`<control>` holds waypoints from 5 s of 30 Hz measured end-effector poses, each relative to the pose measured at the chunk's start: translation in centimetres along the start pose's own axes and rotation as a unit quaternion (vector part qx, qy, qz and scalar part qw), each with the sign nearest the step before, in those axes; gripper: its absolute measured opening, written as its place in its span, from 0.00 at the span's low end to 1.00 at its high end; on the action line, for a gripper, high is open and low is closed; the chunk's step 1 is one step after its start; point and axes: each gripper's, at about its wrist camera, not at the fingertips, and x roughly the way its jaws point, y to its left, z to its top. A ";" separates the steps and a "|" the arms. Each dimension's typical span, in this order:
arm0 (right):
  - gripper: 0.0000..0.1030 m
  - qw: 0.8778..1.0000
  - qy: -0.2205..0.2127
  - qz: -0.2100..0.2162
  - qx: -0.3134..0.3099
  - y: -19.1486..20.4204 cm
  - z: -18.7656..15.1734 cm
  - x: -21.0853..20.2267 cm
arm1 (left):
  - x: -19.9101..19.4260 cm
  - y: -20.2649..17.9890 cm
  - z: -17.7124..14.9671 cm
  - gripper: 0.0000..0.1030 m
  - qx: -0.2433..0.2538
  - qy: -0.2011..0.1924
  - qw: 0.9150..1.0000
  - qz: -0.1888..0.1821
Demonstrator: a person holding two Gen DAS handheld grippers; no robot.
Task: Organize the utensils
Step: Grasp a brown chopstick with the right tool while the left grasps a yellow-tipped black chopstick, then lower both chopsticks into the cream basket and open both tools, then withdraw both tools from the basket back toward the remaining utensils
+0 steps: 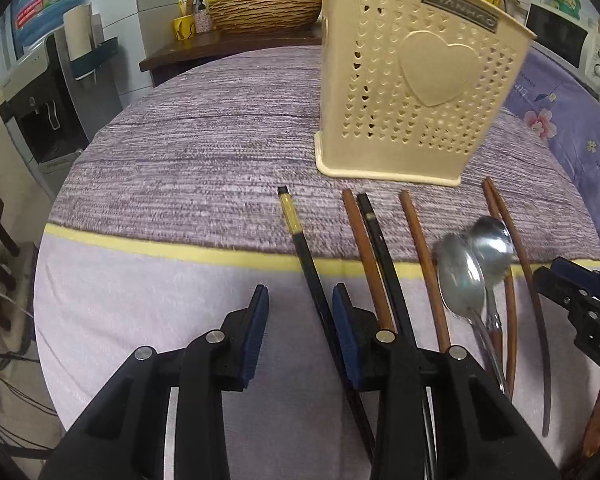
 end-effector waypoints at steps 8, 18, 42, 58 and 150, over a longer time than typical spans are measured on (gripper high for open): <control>0.24 1.000 0.007 -0.027 0.011 -0.1 3.3 3.2 | 1.3 -0.5 1.9 0.27 0.002 0.011 1.000 0.007; 0.09 0.999 -0.005 -0.043 0.029 -0.2 5.1 4.5 | 1.6 -0.7 2.4 0.10 -0.012 0.006 1.000 0.005; 0.08 0.983 -0.165 0.065 0.053 -4.7 5.8 -10.5 | -10.8 2.6 5.0 0.08 -0.048 -0.133 0.989 -0.051; 0.08 0.977 -0.200 0.063 0.030 -5.9 5.9 -15.9 | -14.5 3.9 5.7 0.08 -0.049 -0.182 0.981 -0.052; 0.41 0.999 -0.037 0.032 0.004 3.9 -3.3 -2.6 | -3.3 -2.2 -4.2 0.42 -0.017 -0.039 0.998 -0.048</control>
